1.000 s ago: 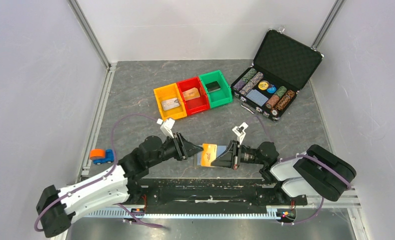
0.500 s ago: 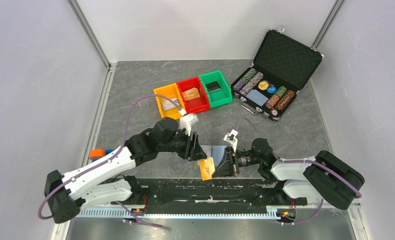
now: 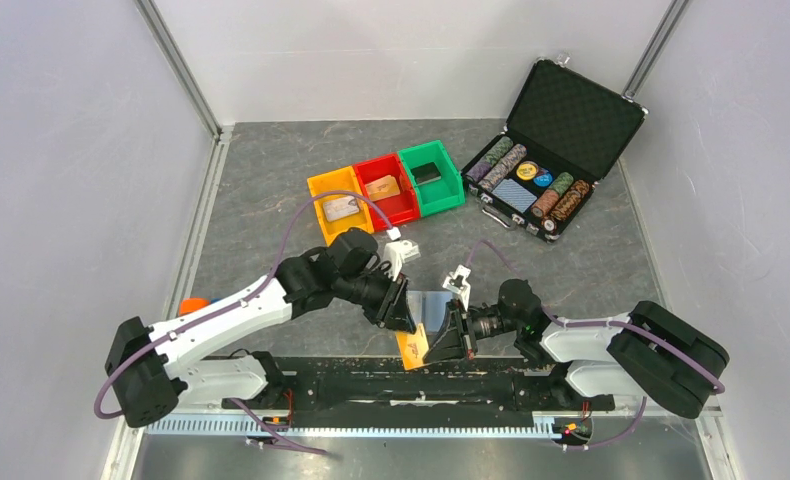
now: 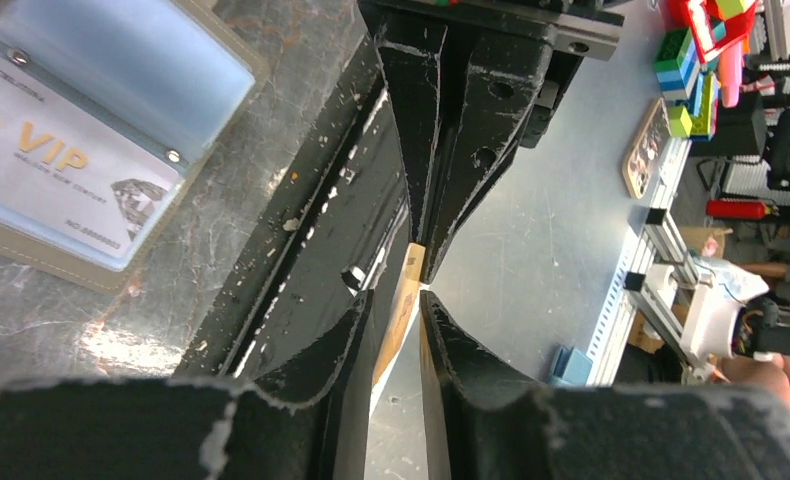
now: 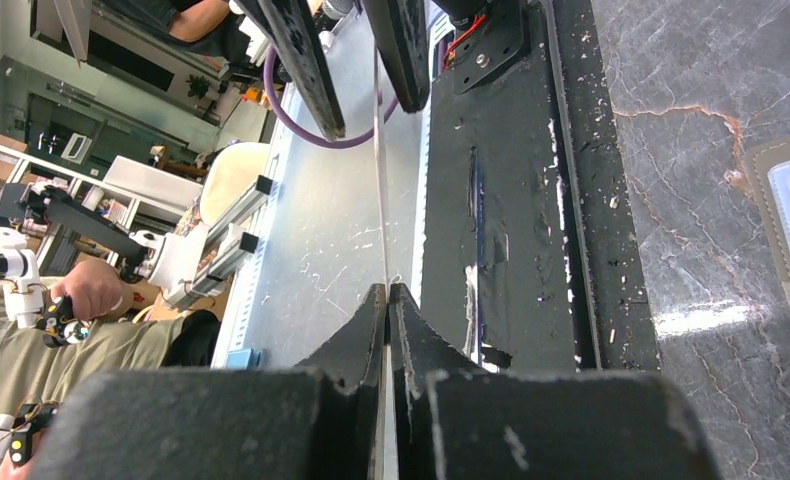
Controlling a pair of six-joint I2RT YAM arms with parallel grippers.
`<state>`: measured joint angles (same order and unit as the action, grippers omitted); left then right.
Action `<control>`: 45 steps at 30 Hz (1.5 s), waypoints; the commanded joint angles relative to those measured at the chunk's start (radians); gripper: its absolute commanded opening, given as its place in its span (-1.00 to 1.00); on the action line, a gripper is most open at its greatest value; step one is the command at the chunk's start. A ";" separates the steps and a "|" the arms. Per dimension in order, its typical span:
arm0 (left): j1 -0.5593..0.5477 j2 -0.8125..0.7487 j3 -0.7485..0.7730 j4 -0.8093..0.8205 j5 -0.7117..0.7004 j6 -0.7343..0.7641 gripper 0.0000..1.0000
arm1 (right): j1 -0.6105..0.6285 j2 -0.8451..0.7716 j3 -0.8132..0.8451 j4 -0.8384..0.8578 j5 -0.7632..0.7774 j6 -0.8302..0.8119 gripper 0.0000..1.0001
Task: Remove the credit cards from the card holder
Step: Remove the credit card from the card holder, then place the credit card in the storage box.
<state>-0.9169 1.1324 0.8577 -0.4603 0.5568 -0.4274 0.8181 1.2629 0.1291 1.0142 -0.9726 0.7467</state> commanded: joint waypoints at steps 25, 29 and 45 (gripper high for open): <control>0.181 -0.147 0.060 0.013 -0.564 -0.093 -0.95 | -0.037 -0.308 0.057 -0.399 0.344 -0.232 0.94; 0.240 -0.168 0.010 0.168 -0.689 -0.192 -0.95 | -0.037 -0.392 0.069 -0.516 0.470 -0.278 0.96; 0.314 0.248 0.057 0.725 -1.091 -0.455 -0.95 | -0.039 -0.503 0.040 -0.596 0.518 -0.301 0.96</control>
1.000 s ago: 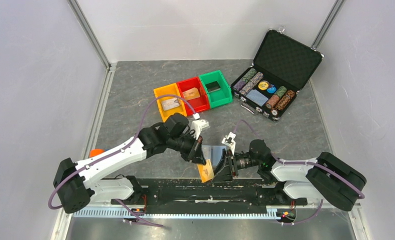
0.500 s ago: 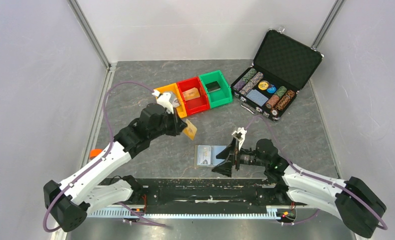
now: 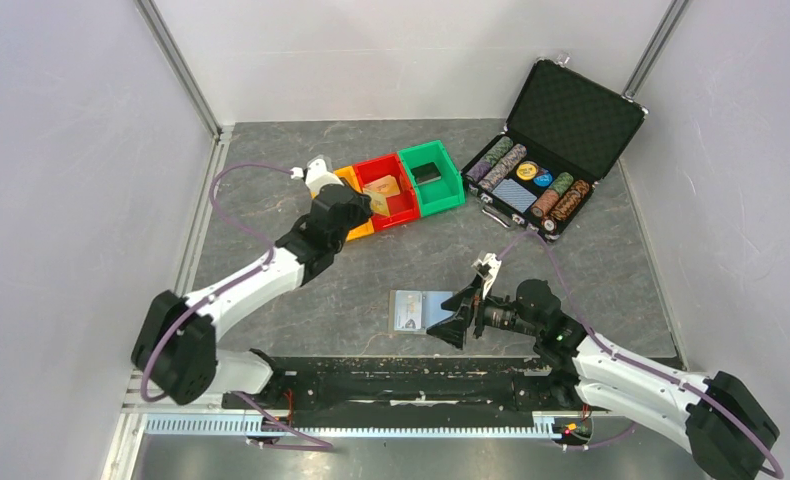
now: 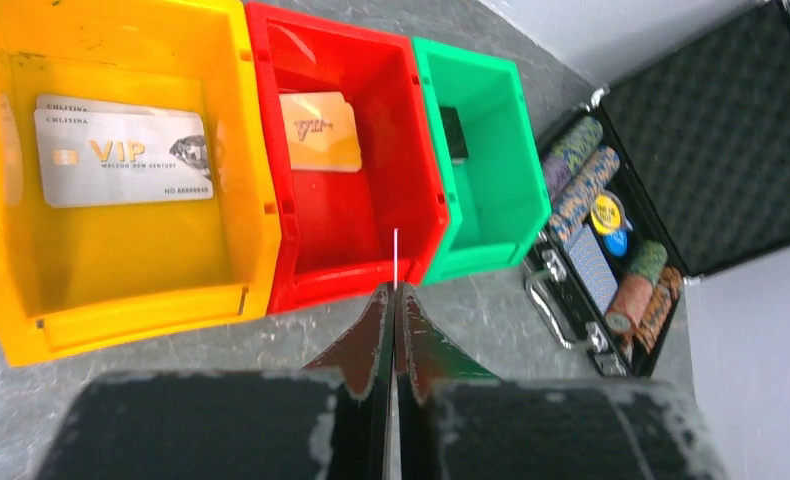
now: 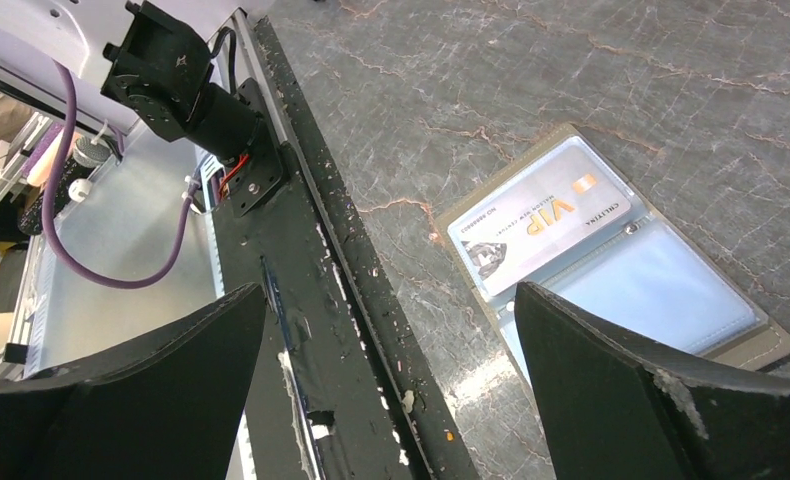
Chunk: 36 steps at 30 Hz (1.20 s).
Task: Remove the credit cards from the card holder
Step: Place the credit card in the storage box.
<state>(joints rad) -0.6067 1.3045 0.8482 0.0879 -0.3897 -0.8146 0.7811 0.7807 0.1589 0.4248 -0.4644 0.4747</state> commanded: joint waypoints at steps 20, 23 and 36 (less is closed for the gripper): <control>0.067 0.445 0.210 0.350 -0.192 -0.005 -0.96 | -0.009 -0.063 0.039 -0.117 0.055 -0.089 0.96; 0.068 0.487 0.226 0.355 -0.194 0.010 -0.95 | -0.009 -0.067 0.035 -0.121 0.057 -0.080 0.96; 0.073 0.622 0.297 0.393 -0.262 0.069 -0.95 | -0.011 -0.096 0.045 -0.167 0.096 -0.082 0.96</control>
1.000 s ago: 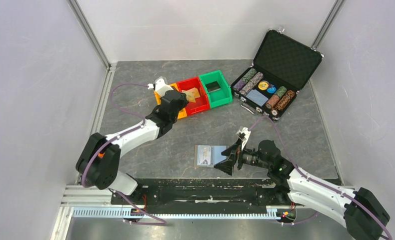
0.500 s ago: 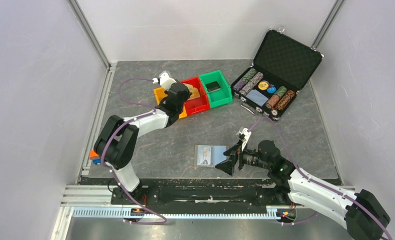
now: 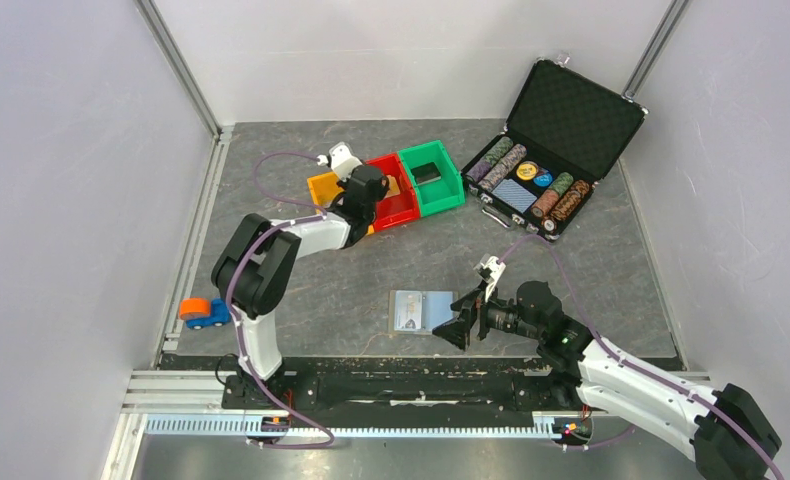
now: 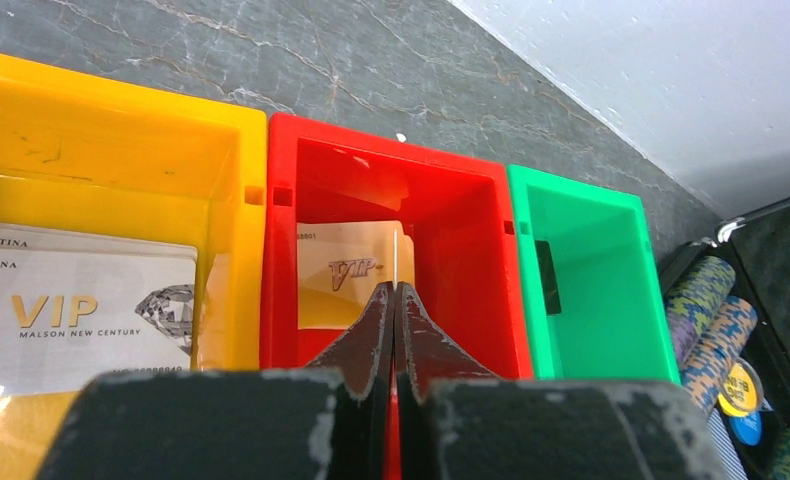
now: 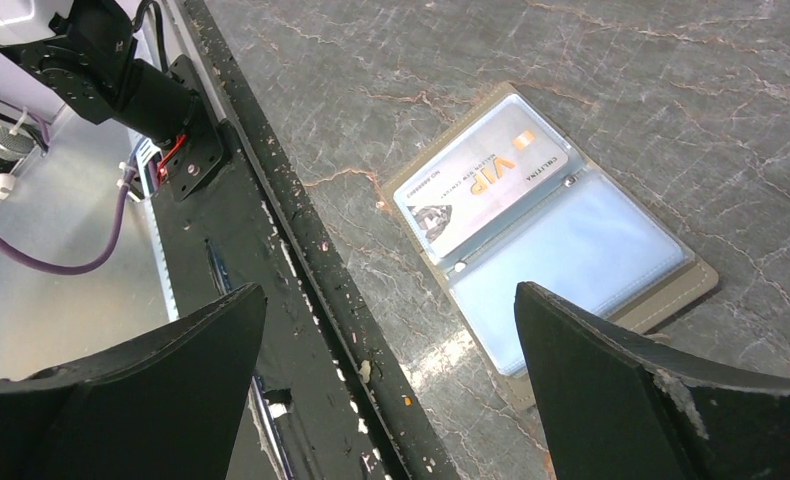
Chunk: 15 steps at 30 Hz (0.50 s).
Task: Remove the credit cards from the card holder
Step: Place the credit card in the storage box.
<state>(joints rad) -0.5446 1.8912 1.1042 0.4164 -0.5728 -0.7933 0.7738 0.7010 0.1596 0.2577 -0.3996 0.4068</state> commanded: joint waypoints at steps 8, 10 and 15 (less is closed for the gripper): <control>0.012 0.076 0.072 0.081 -0.100 0.081 -0.95 | -0.004 -0.011 0.064 -0.014 0.040 -0.018 0.96; 0.012 0.085 0.078 0.076 -0.100 0.081 -0.95 | -0.004 -0.008 0.066 -0.018 0.041 -0.019 0.96; 0.010 0.104 0.106 0.032 -0.096 0.078 -0.85 | -0.004 0.003 0.064 -0.020 0.063 -0.027 0.96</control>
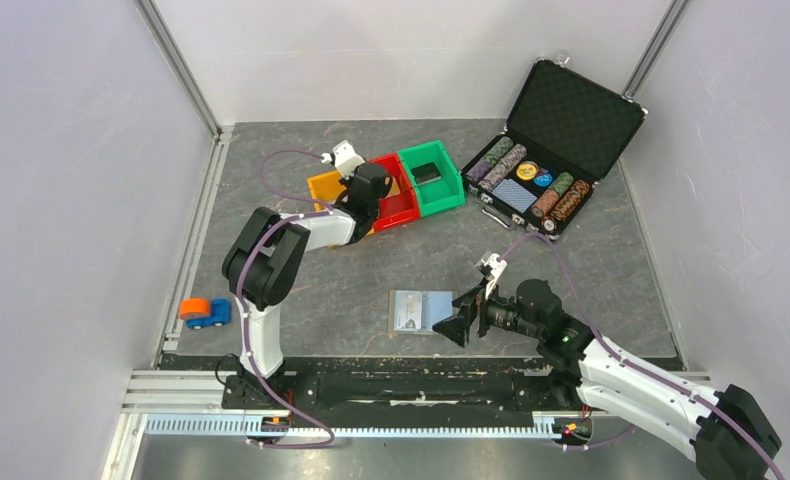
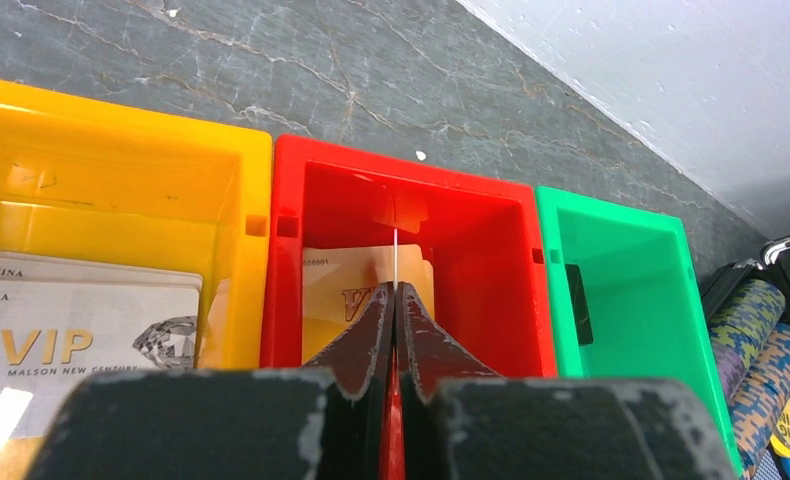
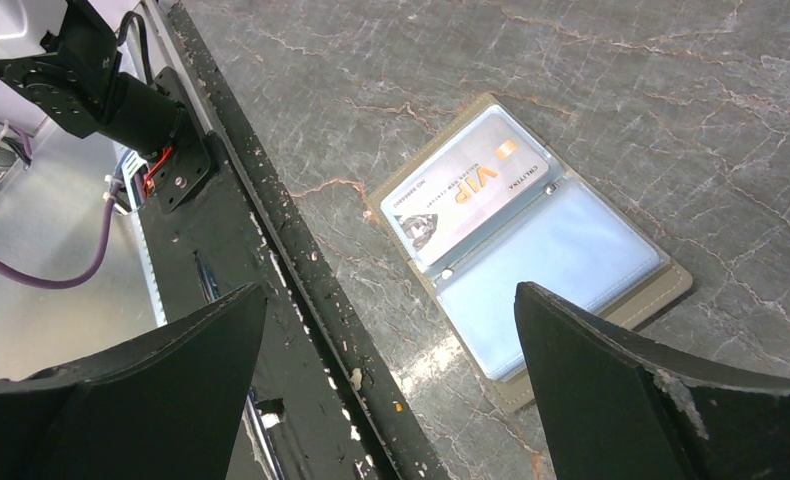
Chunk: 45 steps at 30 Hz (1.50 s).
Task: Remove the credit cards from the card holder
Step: Place the credit card in the storage box.
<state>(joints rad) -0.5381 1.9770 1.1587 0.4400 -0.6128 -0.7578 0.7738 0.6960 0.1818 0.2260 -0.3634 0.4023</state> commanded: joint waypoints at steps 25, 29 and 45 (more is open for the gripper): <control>0.004 0.051 0.114 -0.060 -0.040 0.115 -0.29 | -0.004 0.008 0.051 -0.011 0.061 0.000 0.96; 0.004 0.031 0.124 -0.087 -0.035 0.124 -0.18 | -0.004 0.018 0.063 -0.038 0.077 0.010 0.96; 0.004 -0.331 0.145 -0.605 0.283 0.235 0.45 | -0.004 0.102 0.073 -0.096 0.116 0.106 0.96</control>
<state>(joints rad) -0.5381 1.7741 1.2675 0.0074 -0.4435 -0.6079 0.7738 0.7860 0.2150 0.1326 -0.2676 0.4732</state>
